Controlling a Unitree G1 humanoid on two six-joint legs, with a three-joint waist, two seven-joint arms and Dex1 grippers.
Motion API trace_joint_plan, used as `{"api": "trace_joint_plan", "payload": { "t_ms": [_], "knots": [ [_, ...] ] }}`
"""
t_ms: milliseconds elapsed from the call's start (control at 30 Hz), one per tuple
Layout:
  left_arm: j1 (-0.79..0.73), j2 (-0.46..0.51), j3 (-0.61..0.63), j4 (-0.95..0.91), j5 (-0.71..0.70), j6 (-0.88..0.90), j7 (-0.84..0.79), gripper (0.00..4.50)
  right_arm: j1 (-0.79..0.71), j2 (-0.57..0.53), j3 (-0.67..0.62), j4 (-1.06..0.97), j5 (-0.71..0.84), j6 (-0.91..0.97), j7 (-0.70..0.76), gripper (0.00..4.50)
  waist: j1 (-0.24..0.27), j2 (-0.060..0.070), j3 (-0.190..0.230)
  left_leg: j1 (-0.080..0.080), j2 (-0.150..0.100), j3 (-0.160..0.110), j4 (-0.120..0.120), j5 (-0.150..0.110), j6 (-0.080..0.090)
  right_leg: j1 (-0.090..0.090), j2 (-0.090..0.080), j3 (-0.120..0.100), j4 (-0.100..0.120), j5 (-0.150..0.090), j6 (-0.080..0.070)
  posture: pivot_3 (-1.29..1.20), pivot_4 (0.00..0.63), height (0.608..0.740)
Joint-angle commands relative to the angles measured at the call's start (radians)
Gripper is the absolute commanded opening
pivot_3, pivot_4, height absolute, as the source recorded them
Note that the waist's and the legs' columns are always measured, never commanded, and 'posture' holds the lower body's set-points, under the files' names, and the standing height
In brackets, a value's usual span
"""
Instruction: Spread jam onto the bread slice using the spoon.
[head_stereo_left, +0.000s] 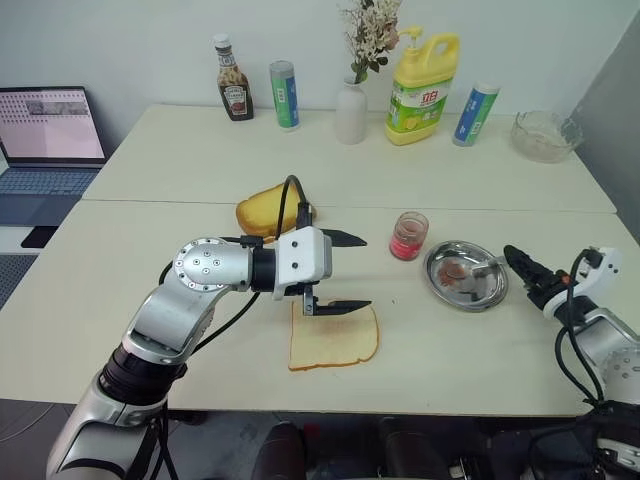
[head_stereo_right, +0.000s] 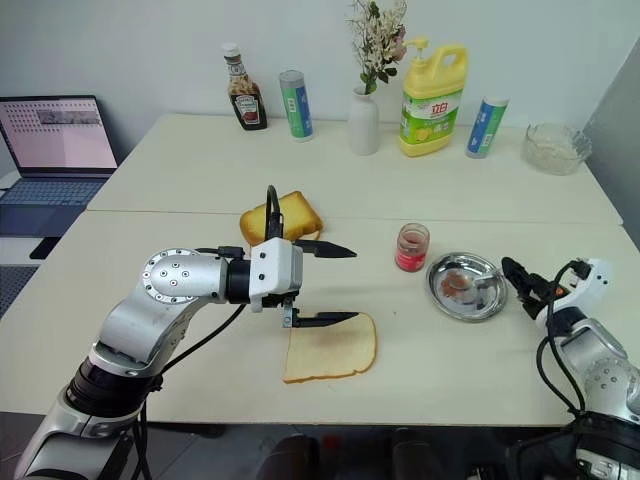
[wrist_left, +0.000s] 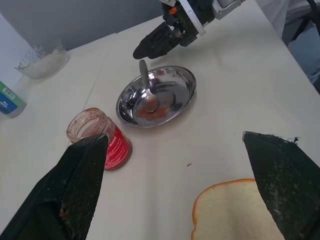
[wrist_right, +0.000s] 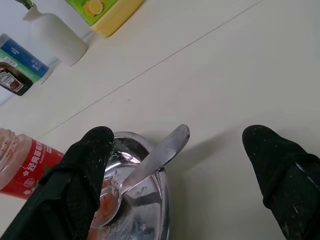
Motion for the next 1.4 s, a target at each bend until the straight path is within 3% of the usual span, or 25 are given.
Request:
{"api": "trace_joint_plan", "payload": {
  "t_ms": [33,367,400,500,833,1167,1400],
  "knots": [
    [-0.011,-0.01,0.008,-0.004,0.001,-0.011,0.007,4.48,-0.057,-0.011,-0.026,0.062,0.011,-0.01,0.039,4.5,0.0,0.0,0.0,0.0,0.0,0.0,0.0,0.0,0.0,0.0,0.0,0.0,0.0,0.0,0.0,0.0,0.15,0.74],
    [-0.002,-0.009,0.009,0.024,0.02,-0.035,-0.005,4.48,-0.136,-0.005,-0.028,0.166,0.027,0.029,0.112,4.5,0.0,0.0,0.0,0.0,0.0,0.0,0.0,0.0,0.0,0.0,0.0,0.0,0.0,0.0,-0.001,0.0,0.15,0.74],
    [-0.002,-0.008,0.009,0.025,0.021,-0.035,-0.005,4.49,-0.143,-0.001,-0.027,0.168,0.026,0.029,0.116,4.32,0.0,0.0,0.0,0.0,0.0,0.0,0.0,0.0,0.0,0.0,0.0,0.0,0.0,0.0,-0.001,0.0,0.15,0.74],
    [0.0,-0.006,0.01,0.032,0.026,-0.042,-0.009,4.5,-0.158,0.004,-0.027,0.179,0.018,0.024,0.124,3.58,-0.001,0.0,0.0,0.0,0.0,0.0,0.0,0.0,0.0,0.0,0.0,0.0,0.0,0.0,-0.001,0.0,0.15,0.74],
    [-0.003,-0.006,0.004,0.065,0.045,-0.072,-0.02,4.5,-0.176,0.0,-0.04,0.212,0.008,0.006,0.142,0.03,-0.002,0.001,0.0,0.0,0.0,0.0,0.0,0.0,0.0,0.0,0.0,0.0,0.0,0.001,-0.001,0.0,0.15,0.74],
    [-0.003,-0.014,0.003,0.091,0.063,-0.103,-0.024,4.5,-0.133,-0.004,-0.094,0.089,0.074,0.053,0.127,0.03,-0.001,0.001,0.0,0.0,0.0,0.0,0.0,0.0,0.0,0.0,0.0,0.0,0.0,0.001,-0.001,0.0,0.15,0.74],
    [0.023,-0.003,0.037,0.094,0.053,-0.072,0.004,4.5,-0.019,-0.004,-0.111,-0.228,0.17,0.124,0.057,0.03,-0.002,0.003,0.001,0.0,0.0,0.0,0.0,0.0,0.0,0.0,0.0,0.0,0.0,0.0,0.001,0.0,0.15,0.74]
  ]
}}
